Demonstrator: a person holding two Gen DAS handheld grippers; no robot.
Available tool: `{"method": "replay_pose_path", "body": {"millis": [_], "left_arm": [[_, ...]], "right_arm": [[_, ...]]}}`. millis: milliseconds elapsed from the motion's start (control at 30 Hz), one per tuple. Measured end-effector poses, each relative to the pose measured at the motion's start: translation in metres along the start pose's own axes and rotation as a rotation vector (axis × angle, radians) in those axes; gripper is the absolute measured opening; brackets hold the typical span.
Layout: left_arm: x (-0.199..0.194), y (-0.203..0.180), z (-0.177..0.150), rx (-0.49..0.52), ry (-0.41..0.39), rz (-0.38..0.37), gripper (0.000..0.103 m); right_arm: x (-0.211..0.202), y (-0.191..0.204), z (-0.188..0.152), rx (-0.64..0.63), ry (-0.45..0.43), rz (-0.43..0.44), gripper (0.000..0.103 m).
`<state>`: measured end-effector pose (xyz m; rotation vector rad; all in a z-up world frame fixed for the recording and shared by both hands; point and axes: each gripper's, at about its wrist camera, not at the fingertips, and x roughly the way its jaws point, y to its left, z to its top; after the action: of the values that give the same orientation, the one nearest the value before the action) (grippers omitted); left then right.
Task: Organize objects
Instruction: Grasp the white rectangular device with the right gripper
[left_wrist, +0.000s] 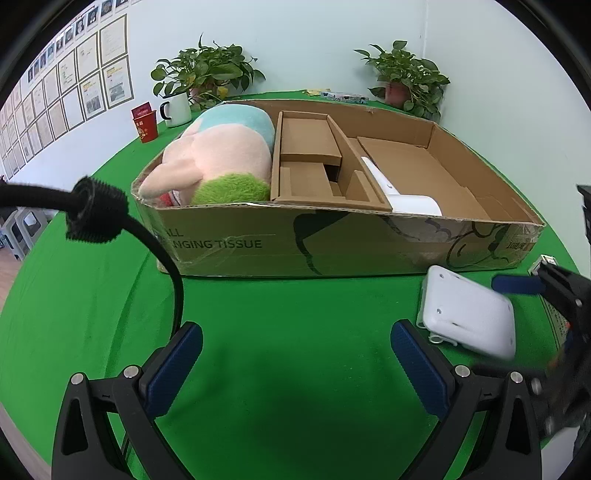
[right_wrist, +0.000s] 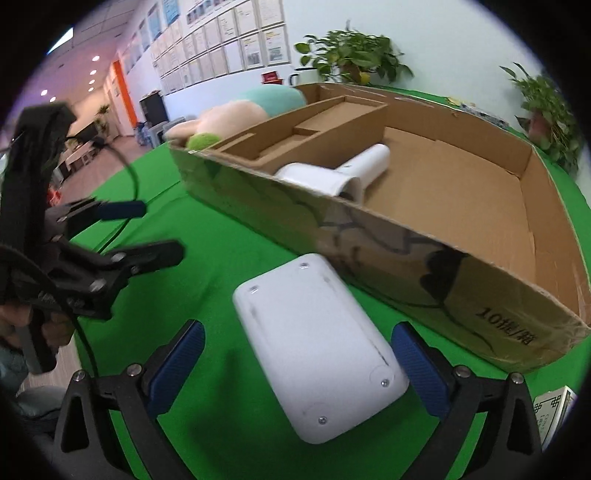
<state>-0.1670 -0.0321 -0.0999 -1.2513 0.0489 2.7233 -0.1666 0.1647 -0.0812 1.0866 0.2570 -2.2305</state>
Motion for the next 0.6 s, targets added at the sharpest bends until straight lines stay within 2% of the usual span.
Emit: {"method": "replay_pose_path", "body": {"millis": [100,133,233,333,367,467,567,600], "left_arm": [[0.002,0.004,-0.001,-0.019,0.02,-0.031,0.103],[0.004,0.005,-0.001,-0.03,0.038,-0.061,0.102],[0.012,0.007,0.001,-0.074,0.105,-0.174,0.102],[0.018,0.005,0.006,-0.111,0.157,-0.297,0.102],[0.019,0.004,0.006,-0.114,0.165,-0.31,0.102],[0.02,-0.001,0.008,-0.103,0.172,-0.334,0.102],[0.023,-0.001,0.006,-0.122,0.187,-0.366,0.101],[0.023,0.0,0.005,-0.13,0.191,-0.376,0.101]], "right_arm": [[-0.011,0.027,-0.008,-0.023,0.001,0.066,0.1],[-0.014,0.035,-0.011,-0.032,0.005,0.078,0.099],[-0.021,0.055,-0.018,-0.025,-0.005,0.019,0.099],[-0.02,0.05,-0.016,0.077,-0.034,-0.017,0.099],[-0.018,0.049,-0.015,0.084,-0.041,-0.048,0.099],[-0.01,0.047,-0.013,0.056,-0.03,-0.137,0.09],[-0.013,0.046,-0.013,0.056,-0.029,-0.143,0.081],[-0.014,0.047,-0.013,0.059,-0.031,-0.123,0.071]]}}
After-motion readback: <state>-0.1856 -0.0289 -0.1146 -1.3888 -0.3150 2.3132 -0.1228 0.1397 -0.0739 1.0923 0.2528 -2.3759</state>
